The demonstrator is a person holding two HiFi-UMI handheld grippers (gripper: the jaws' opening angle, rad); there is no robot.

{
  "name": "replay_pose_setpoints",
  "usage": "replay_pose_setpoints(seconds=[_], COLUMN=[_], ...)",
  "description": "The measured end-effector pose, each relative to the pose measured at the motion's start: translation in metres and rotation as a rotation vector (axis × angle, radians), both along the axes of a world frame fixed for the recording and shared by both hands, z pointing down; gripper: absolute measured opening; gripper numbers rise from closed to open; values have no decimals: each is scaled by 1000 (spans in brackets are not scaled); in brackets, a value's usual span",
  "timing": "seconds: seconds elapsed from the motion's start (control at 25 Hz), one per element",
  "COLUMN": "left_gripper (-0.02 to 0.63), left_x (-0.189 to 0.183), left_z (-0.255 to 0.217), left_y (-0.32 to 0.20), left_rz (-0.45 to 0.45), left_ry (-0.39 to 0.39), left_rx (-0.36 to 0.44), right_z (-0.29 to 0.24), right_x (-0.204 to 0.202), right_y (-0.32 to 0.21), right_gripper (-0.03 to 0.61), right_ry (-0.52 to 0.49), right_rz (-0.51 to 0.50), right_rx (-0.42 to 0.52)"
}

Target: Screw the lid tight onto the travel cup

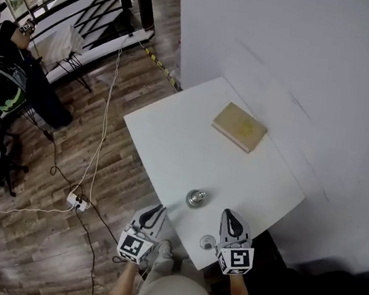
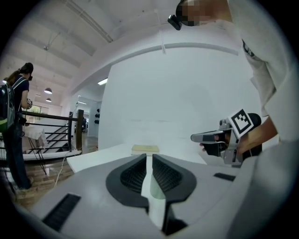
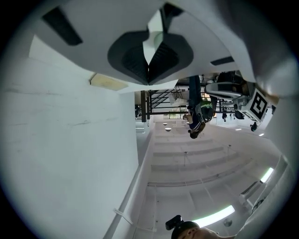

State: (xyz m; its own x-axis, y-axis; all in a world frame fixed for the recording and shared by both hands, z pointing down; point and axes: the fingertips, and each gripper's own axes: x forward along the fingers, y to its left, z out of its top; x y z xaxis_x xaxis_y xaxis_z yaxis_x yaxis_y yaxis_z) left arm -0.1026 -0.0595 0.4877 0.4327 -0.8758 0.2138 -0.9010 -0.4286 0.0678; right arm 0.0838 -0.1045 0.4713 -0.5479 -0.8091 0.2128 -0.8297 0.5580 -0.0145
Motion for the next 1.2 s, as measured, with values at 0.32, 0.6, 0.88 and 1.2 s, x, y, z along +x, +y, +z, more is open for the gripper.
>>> replay_pose_setpoints(seconds=[0.32, 0.6, 0.88, 1.2], left_gripper=[8, 8, 6, 8], left_x=[-4, 0, -3, -4], left_z=[-43, -82, -110, -115], left_y=[2, 3, 3, 4], left_rz=[-14, -14, -19, -22], left_ry=[-18, -20, -20, -17], left_rx=[27, 66, 106, 108], right_z=[-36, -74, -100, -102], right_x=[12, 26, 32, 29], right_y=[10, 12, 15, 19], right_gripper=[0, -2, -2, -2], right_ry=[21, 25, 19, 19], right_rz=[18, 36, 62, 61], right_rx=[35, 90, 140, 144])
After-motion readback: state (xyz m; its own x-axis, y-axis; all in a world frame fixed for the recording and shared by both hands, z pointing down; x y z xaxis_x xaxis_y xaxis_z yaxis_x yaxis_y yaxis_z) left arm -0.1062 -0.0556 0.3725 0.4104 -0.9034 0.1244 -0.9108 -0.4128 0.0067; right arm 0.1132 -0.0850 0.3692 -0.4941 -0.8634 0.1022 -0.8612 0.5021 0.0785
